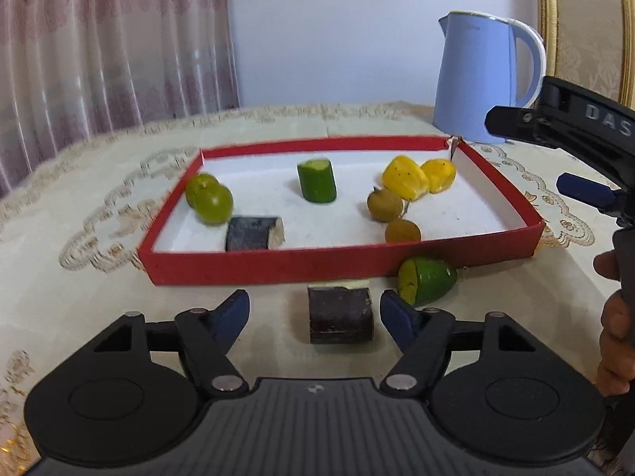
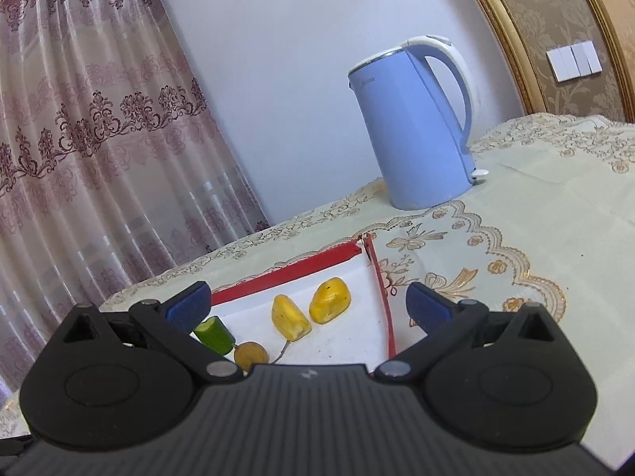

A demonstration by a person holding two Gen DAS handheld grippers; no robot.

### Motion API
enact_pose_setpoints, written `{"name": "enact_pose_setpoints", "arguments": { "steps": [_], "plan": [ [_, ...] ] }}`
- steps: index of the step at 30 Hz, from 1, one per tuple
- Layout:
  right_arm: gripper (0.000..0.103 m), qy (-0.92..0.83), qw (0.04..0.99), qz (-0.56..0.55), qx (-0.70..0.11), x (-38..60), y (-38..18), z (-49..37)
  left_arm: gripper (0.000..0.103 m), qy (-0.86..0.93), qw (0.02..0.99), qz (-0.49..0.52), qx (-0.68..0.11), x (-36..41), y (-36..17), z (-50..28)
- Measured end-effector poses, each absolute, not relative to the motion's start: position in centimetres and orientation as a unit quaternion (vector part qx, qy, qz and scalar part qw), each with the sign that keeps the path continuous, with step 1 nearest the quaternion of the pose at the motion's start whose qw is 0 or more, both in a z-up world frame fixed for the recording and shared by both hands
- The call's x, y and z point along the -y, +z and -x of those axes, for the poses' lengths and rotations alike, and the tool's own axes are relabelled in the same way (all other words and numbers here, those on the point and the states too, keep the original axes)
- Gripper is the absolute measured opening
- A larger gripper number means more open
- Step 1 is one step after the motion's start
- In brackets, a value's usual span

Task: Organize fruits
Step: 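Move the left gripper to the dark cylinder piece and grasp it, then lift the dark cylinder piece with the left gripper while the right gripper grasps the green fruit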

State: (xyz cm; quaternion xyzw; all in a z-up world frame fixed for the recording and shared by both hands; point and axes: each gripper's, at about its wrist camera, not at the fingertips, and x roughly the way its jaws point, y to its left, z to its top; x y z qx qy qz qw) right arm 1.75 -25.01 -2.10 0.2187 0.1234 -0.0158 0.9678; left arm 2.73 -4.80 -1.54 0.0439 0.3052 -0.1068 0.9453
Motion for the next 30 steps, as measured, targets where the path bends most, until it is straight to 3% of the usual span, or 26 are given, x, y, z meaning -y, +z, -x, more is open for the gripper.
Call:
{"name": "enact_pose_setpoints", "arguments": {
  "steps": [5, 10, 12, 20, 23, 30],
  "plan": [
    [0.103, -0.017, 0.970, -0.208, -0.127, 24.7, -2.1, -1.8, 0.071, -0.091, 0.944, -0.053, -0.313, 5.4, -1.8, -3.1],
    [0.103, -0.021, 0.970, -0.207, -0.129, 24.7, -2.2, -1.9, 0.040, -0.097, 0.935, -0.043, -0.339, 5.5, -1.8, -3.7],
    [0.103, -0.022, 0.970, -0.206, -0.130, 24.7, -2.2, -1.9, 0.034, -0.088, 0.935, -0.051, -0.340, 5.4, -1.7, -3.6],
    [0.103, -0.025, 0.970, -0.206, -0.130, 24.7, -2.2, -1.9, 0.034, -0.069, 0.938, -0.040, -0.338, 1.2, -1.4, -3.2],
    [0.103, -0.027, 0.971, -0.200, -0.126, 24.6, -2.1, -1.7, 0.050, -0.067, 0.940, -0.030, -0.334, 0.3, -1.4, -3.2],
    [0.103, -0.011, 0.983, -0.172, -0.070, 24.1, -1.3, -0.2, 0.052, -0.072, 0.946, -0.050, -0.313, 0.2, -1.6, -3.0]
  ]
}}
